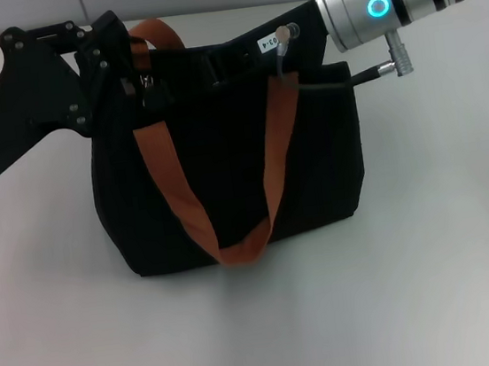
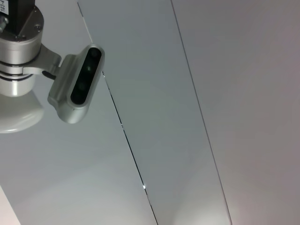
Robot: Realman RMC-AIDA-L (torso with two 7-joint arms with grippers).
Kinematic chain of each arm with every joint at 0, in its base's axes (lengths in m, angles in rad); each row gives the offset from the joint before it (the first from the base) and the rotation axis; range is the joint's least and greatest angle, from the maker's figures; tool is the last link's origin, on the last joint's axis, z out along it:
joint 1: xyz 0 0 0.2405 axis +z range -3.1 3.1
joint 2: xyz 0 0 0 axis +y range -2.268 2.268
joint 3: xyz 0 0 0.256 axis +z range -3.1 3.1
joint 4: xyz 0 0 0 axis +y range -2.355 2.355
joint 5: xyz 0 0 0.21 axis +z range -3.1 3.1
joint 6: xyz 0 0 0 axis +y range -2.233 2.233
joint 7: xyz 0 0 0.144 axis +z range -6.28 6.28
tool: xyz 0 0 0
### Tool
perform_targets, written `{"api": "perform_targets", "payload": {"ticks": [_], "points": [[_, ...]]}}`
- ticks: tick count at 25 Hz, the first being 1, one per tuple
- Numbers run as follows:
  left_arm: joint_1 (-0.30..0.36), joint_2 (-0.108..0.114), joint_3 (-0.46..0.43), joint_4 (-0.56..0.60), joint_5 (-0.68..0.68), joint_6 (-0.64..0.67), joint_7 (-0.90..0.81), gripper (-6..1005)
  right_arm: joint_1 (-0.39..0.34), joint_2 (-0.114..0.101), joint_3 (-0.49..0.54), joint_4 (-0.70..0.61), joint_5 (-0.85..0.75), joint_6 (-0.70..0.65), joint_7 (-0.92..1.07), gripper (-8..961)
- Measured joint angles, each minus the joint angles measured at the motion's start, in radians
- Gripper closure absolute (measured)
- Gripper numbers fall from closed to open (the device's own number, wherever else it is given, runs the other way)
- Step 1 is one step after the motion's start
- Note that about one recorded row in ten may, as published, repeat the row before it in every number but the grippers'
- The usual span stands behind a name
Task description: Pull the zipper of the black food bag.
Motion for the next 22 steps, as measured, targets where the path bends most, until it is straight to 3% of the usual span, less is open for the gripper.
{"api": "perform_targets", "payload": {"ticks": [22], "points": [[0.008,0.002,0.000,-0.005,-0.002,0.011,-0.002,975,0.001,-0.002,0.002,0.005,0.036,-0.022,0.005,758]]}}
